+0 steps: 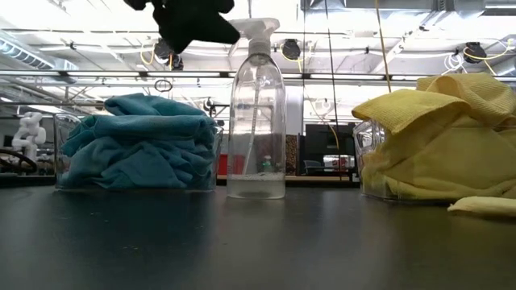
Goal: Sort microfiber towel by color & place in baskets
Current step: Put the yellow microfiber towel into the bottom transparent bin
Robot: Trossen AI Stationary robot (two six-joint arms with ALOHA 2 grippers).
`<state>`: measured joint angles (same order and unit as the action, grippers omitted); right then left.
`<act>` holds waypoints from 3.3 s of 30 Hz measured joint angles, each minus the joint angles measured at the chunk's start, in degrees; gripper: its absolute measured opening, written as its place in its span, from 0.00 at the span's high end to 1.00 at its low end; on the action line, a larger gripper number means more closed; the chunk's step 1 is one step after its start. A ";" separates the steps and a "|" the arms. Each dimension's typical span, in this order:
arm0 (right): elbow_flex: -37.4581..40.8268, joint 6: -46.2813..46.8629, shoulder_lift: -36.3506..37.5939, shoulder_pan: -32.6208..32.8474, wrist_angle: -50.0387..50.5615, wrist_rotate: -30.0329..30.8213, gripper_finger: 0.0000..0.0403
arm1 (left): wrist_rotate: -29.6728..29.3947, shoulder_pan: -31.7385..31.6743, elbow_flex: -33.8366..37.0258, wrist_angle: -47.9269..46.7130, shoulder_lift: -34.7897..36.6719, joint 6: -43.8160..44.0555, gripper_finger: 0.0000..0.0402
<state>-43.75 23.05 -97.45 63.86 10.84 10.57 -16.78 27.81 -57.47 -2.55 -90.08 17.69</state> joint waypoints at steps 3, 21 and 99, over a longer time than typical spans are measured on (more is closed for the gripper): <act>0.02 -0.01 0.01 -0.02 0.17 -0.04 0.90 | 0.07 0.00 0.00 2.03 -0.55 -0.63 0.51; -8.94 -0.84 11.95 -3.69 17.92 24.18 0.99 | 0.17 0.07 0.00 8.84 -0.55 -13.02 0.51; 9.80 56.06 28.39 -29.29 41.68 19.82 0.83 | 0.66 0.47 0.01 14.01 -4.98 -19.58 0.51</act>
<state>-33.94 79.11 -69.06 34.57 52.52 30.39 -16.12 28.28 -57.47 11.46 -95.07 -1.89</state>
